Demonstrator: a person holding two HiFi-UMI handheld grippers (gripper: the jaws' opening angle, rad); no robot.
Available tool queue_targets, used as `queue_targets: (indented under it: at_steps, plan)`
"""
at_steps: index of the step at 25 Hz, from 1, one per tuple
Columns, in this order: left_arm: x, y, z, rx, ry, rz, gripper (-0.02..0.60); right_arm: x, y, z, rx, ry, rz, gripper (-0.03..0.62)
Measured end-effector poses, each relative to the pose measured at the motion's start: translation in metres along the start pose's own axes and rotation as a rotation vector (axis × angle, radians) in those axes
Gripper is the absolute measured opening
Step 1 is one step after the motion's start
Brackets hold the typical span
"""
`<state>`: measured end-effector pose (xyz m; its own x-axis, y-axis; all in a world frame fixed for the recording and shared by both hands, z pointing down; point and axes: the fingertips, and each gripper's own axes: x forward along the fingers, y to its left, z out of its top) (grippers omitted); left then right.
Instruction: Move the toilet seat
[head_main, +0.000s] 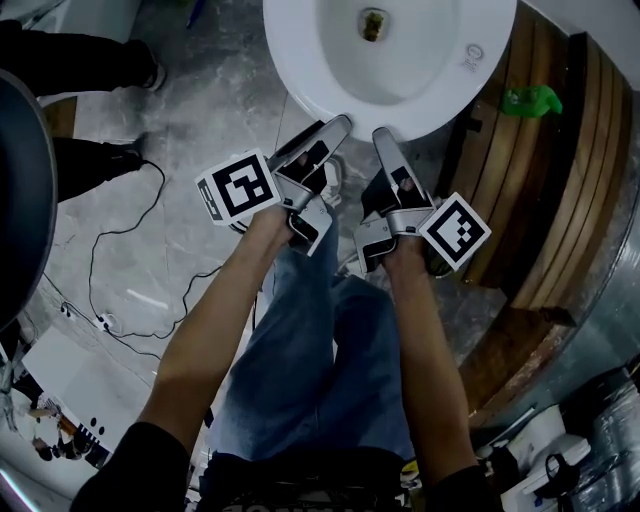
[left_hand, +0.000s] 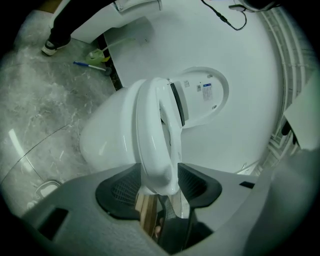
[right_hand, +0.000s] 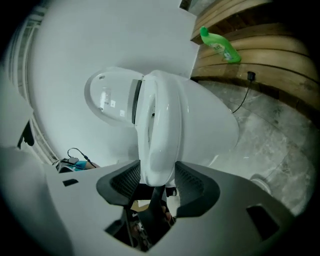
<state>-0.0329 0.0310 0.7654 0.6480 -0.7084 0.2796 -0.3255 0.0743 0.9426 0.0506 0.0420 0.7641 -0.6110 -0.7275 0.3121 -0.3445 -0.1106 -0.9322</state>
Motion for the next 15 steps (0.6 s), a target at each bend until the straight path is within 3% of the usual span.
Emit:
queue_targets:
  at_steps: [3,6,9,15]
  plan:
    - [0.002,0.002,0.002,-0.012,0.003,0.015,0.218,0.000,-0.005,-0.001,0.046,-0.009,-0.032,0.204]
    - [-0.001,0.003,0.002,-0.046,0.007,0.023,0.169,-0.002,-0.005,-0.002,0.088,-0.008,-0.058,0.186]
    - [-0.007,-0.004,0.003,-0.063,0.016,0.010,0.164,-0.007,0.002,-0.005,0.086,0.006,-0.074,0.152]
    - [-0.019,-0.034,0.007,-0.095,0.018,0.016,0.153,-0.019,0.031,-0.001,0.097,0.001,-0.086,0.147]
